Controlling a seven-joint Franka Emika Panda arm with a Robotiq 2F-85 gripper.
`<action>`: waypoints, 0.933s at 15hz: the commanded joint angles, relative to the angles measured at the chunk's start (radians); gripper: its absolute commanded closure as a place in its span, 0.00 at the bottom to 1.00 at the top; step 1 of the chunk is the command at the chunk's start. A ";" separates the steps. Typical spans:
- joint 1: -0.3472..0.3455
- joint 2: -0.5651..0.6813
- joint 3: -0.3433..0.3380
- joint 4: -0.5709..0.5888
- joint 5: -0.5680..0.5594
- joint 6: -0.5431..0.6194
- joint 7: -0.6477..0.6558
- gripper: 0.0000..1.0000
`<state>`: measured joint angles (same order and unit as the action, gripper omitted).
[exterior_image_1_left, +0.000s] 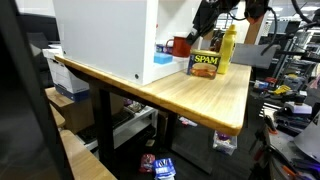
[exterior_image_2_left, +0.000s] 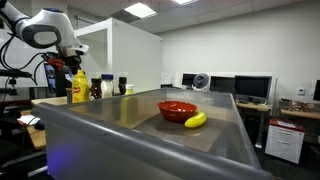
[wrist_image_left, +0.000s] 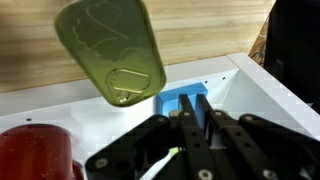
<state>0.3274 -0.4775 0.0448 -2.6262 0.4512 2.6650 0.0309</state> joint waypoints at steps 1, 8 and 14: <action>0.014 0.064 -0.024 0.026 0.009 0.051 -0.083 1.00; -0.088 0.109 0.030 0.040 -0.193 0.031 -0.055 1.00; -0.077 0.066 0.029 0.068 -0.161 -0.179 -0.012 1.00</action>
<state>0.2485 -0.3838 0.0625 -2.5724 0.2681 2.5894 -0.0111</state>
